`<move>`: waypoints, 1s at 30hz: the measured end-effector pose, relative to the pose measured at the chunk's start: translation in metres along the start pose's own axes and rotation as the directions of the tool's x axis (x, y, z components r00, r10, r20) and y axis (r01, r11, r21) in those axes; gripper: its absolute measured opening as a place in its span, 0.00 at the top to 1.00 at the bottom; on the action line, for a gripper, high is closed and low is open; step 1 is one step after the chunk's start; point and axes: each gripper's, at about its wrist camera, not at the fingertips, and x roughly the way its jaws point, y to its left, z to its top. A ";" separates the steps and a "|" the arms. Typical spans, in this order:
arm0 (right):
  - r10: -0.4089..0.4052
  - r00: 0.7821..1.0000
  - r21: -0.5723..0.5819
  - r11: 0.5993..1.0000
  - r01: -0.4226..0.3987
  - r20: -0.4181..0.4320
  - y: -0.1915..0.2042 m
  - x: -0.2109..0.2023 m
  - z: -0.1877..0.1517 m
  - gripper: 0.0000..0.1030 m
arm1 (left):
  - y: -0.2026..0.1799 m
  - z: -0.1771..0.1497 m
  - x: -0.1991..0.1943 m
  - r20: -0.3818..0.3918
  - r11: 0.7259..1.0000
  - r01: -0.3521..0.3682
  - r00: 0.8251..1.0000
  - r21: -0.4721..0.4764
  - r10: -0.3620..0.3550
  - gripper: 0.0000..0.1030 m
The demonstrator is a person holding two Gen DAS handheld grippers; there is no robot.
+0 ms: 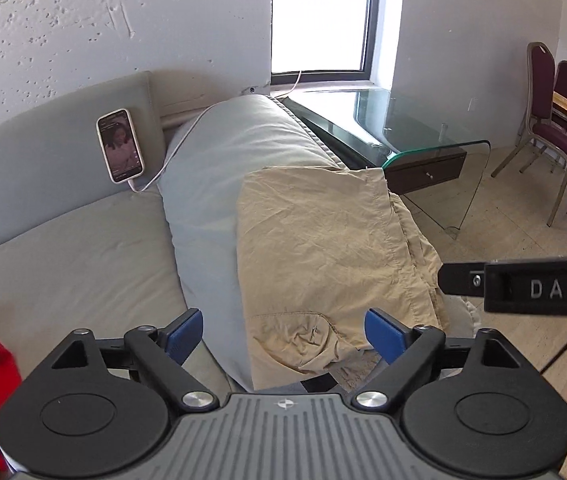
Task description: Fold clothes
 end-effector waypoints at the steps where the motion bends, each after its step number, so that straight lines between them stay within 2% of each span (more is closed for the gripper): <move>1: -0.010 1.000 -0.003 1.000 0.010 -0.001 0.003 -0.007 -0.002 0.27 | 0.000 0.001 -0.006 -0.002 1.000 0.005 1.000 -0.009 -0.005 0.11; 5: -0.045 0.999 -0.019 0.999 0.045 0.010 0.011 -0.034 -0.007 0.20 | -0.002 0.002 -0.026 -0.003 1.000 0.014 1.000 -0.027 -0.014 0.01; 10: -0.106 0.994 -0.052 0.993 0.108 0.041 0.017 -0.067 -0.012 0.17 | -0.008 0.002 -0.043 -0.048 0.997 0.055 0.997 -0.050 -0.057 0.01; 13: -0.128 0.991 -0.042 0.991 0.130 0.045 0.015 -0.084 -0.016 0.16 | -0.014 -0.004 -0.054 -0.026 0.995 0.076 0.997 -0.060 -0.078 0.01; 15: -0.144 0.988 -0.042 0.988 0.146 0.058 0.013 -0.094 -0.019 0.16 | -0.017 -0.007 -0.058 -0.043 0.995 0.082 0.995 -0.065 -0.085 0.01; 19: -0.189 0.977 -0.056 0.979 0.195 0.095 0.011 -0.112 -0.023 0.15 | -0.018 -0.011 -0.059 -0.074 0.997 0.049 0.996 -0.067 -0.054 0.01; 30: -0.192 0.981 -0.105 0.976 0.192 0.008 0.011 -0.109 -0.038 0.14 | -0.016 -0.016 -0.057 -0.075 0.995 0.012 0.997 -0.097 -0.019 0.01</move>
